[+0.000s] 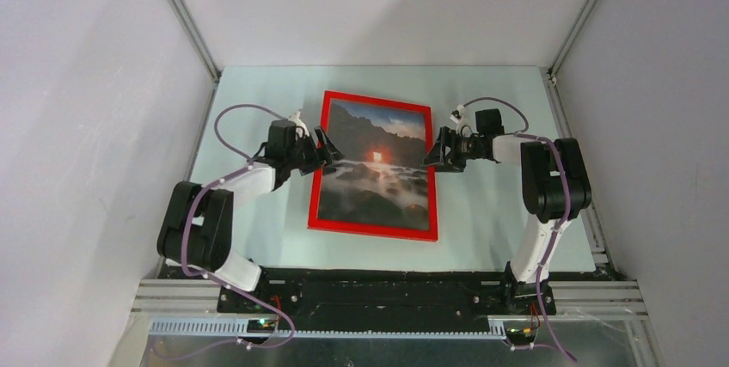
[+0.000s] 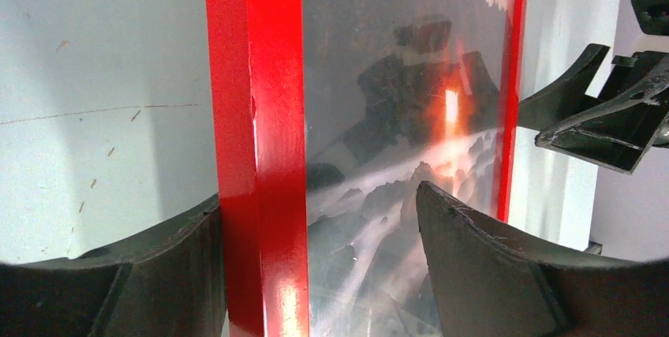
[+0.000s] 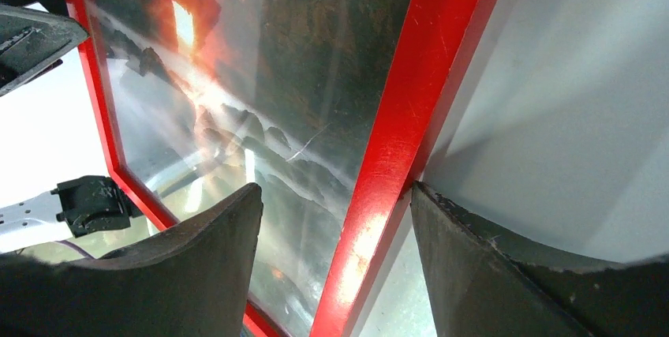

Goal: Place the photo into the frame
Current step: Turn over the photo frame at the center of the board.

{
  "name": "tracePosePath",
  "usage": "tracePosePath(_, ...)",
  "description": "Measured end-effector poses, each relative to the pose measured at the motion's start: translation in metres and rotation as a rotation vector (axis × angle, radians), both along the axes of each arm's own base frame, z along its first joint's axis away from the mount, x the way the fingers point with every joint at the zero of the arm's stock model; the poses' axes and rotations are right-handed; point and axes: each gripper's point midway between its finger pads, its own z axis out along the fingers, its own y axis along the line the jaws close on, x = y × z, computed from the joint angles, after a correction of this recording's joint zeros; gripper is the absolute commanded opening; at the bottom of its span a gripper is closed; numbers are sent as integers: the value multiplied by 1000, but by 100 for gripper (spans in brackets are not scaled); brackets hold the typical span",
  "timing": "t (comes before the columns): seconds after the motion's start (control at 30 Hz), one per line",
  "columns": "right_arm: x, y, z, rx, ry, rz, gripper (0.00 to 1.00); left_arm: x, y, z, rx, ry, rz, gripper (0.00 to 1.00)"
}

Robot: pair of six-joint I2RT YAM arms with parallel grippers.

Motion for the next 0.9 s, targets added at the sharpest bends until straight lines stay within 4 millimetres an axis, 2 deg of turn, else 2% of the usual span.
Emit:
tracePosePath(0.5,3,-19,-2,-9,13,-37,72,3,-16,-14,27,23,-46,86)
tracePosePath(0.9,5,-48,4,-55,-5,-83,72,-4,-45,-29,40,57,-122,88)
